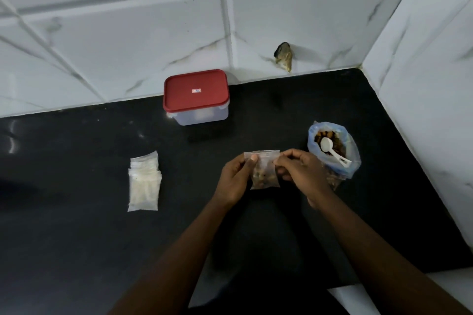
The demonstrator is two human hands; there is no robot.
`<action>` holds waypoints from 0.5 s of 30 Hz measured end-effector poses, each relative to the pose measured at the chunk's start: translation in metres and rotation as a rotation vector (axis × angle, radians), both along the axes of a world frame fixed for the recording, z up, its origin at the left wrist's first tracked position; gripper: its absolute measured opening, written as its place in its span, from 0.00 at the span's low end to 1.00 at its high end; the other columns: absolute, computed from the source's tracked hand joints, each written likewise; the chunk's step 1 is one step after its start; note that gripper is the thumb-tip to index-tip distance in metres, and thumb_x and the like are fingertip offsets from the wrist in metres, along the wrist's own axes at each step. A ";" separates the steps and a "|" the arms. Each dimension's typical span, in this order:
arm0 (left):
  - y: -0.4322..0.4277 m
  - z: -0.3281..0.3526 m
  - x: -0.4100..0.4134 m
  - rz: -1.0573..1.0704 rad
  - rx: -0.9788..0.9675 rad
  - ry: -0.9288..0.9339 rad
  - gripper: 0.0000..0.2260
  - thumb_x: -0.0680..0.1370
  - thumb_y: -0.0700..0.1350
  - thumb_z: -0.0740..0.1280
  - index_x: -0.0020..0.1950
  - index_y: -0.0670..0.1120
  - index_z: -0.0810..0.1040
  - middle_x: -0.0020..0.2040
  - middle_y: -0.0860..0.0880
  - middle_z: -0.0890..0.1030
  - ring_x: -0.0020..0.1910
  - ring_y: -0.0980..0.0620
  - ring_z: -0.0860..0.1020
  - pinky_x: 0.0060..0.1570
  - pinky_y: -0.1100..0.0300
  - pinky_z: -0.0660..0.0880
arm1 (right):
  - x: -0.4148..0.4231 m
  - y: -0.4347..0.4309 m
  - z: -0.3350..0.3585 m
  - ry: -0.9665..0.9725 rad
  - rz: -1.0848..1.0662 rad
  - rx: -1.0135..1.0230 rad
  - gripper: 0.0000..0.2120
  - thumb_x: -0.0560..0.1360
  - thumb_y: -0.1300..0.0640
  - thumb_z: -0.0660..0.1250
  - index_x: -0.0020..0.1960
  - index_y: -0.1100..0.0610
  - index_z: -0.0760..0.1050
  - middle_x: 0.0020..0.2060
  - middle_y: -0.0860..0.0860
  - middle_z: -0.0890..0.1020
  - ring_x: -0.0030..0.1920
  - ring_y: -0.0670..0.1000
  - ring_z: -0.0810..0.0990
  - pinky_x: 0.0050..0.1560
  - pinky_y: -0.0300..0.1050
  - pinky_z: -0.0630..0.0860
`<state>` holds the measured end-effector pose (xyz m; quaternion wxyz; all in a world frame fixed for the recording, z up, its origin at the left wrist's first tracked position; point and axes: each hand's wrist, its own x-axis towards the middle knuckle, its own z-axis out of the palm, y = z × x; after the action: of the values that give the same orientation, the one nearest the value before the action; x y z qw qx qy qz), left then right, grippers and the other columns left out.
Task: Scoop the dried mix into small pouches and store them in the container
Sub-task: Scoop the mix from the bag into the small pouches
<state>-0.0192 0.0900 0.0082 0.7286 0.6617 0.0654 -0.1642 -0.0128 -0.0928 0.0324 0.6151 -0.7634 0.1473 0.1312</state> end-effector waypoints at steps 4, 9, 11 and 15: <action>0.025 -0.001 -0.004 0.027 0.040 -0.017 0.13 0.86 0.47 0.62 0.60 0.42 0.82 0.51 0.44 0.86 0.50 0.48 0.86 0.45 0.58 0.81 | 0.000 0.024 0.004 -0.009 0.010 0.029 0.02 0.76 0.54 0.73 0.48 0.50 0.84 0.41 0.48 0.87 0.45 0.46 0.85 0.48 0.43 0.81; 0.059 -0.002 -0.010 0.038 0.046 -0.043 0.13 0.85 0.47 0.62 0.57 0.42 0.84 0.49 0.42 0.87 0.49 0.44 0.86 0.47 0.52 0.82 | 0.000 0.052 0.002 0.000 0.049 0.049 0.03 0.76 0.55 0.74 0.45 0.50 0.86 0.42 0.48 0.86 0.49 0.48 0.85 0.52 0.49 0.82; 0.072 -0.002 -0.012 0.036 0.042 -0.032 0.14 0.85 0.46 0.62 0.59 0.41 0.84 0.50 0.41 0.87 0.50 0.42 0.86 0.48 0.51 0.82 | 0.001 0.065 -0.002 0.017 0.047 0.067 0.04 0.76 0.58 0.73 0.44 0.53 0.85 0.45 0.49 0.86 0.52 0.50 0.84 0.55 0.51 0.82; 0.096 -0.006 -0.014 0.055 0.100 -0.030 0.13 0.85 0.46 0.63 0.52 0.41 0.86 0.46 0.42 0.87 0.47 0.43 0.87 0.48 0.50 0.81 | 0.004 0.095 -0.012 0.074 -0.003 0.123 0.04 0.76 0.61 0.72 0.44 0.55 0.84 0.48 0.51 0.86 0.54 0.52 0.84 0.55 0.51 0.83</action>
<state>-0.0334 0.1861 0.0017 0.6998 0.6977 0.0807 -0.1305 -0.0090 0.0021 0.0201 0.6553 -0.7185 0.1626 0.1670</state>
